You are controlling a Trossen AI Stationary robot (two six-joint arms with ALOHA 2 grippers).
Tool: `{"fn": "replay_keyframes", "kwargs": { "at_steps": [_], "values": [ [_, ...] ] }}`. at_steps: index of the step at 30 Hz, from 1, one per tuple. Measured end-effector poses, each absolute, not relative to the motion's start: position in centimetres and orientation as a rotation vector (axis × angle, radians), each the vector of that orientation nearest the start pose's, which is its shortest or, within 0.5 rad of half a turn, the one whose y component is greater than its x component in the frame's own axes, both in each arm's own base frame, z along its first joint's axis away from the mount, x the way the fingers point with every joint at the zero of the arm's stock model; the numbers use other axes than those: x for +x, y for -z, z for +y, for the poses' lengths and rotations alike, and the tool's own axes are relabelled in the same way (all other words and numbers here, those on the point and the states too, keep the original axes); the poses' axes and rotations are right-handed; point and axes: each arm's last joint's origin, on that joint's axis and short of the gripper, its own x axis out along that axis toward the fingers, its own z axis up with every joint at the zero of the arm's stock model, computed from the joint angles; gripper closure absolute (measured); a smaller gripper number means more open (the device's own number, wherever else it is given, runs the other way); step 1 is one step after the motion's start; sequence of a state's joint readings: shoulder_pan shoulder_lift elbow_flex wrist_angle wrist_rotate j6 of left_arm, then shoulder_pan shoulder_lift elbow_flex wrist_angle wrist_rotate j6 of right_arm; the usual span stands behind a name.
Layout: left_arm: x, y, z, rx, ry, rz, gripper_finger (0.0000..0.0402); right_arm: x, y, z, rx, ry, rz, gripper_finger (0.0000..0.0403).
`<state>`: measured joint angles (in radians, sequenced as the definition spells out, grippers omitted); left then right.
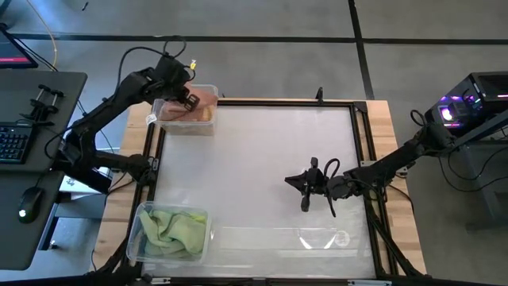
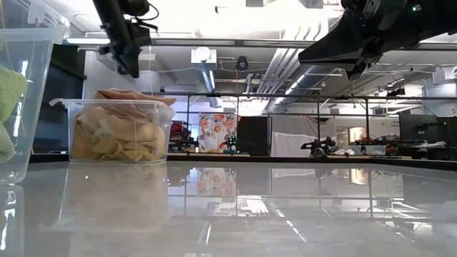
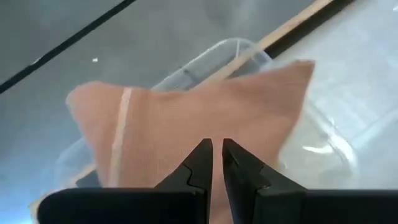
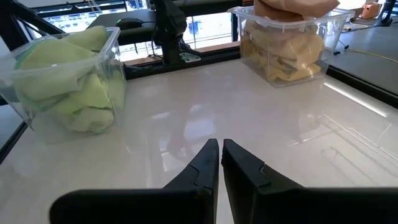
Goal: Sort towels by color in basket
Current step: Put the dark orange towel into the top transparent bin
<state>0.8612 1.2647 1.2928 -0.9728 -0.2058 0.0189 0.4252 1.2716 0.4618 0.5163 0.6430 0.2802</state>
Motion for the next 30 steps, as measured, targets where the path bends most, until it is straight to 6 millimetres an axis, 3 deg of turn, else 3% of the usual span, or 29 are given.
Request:
{"fn": "replay_keyframes", "kwargs": {
  "at_steps": [4,9,14,18,26,30],
  "values": [
    [15.4,-31.5,19.7,-0.319,-1.0,0.988,0.0379,22.7,-19.3,8.4,0.128,0.249,0.22,0.0385],
    [15.3,-25.8,20.0,-0.376,-0.976,1.145,0.0379,22.7,-19.3,8.4,0.134,0.25,0.222,0.0385],
    [15.2,-23.4,19.9,-0.378,-0.973,1.211,0.0379,22.7,-19.3,8.4,0.137,0.251,0.222,0.0385],
    [15.0,-24.5,19.7,-0.361,-0.983,1.212,0.0379,22.7,-19.3,8.4,0.137,0.25,0.221,0.0385],
    [14.3,-30.4,18.3,-0.332,-0.998,1.116,0.0379,22.7,-19.3,8.4,0.134,0.25,0.222,0.0385],
    [14.3,-31.8,17.8,-0.361,-0.925,0.983,0.0379,22.7,-19.3,8.4,0.134,0.25,0.222,0.0385]
  ]
}}
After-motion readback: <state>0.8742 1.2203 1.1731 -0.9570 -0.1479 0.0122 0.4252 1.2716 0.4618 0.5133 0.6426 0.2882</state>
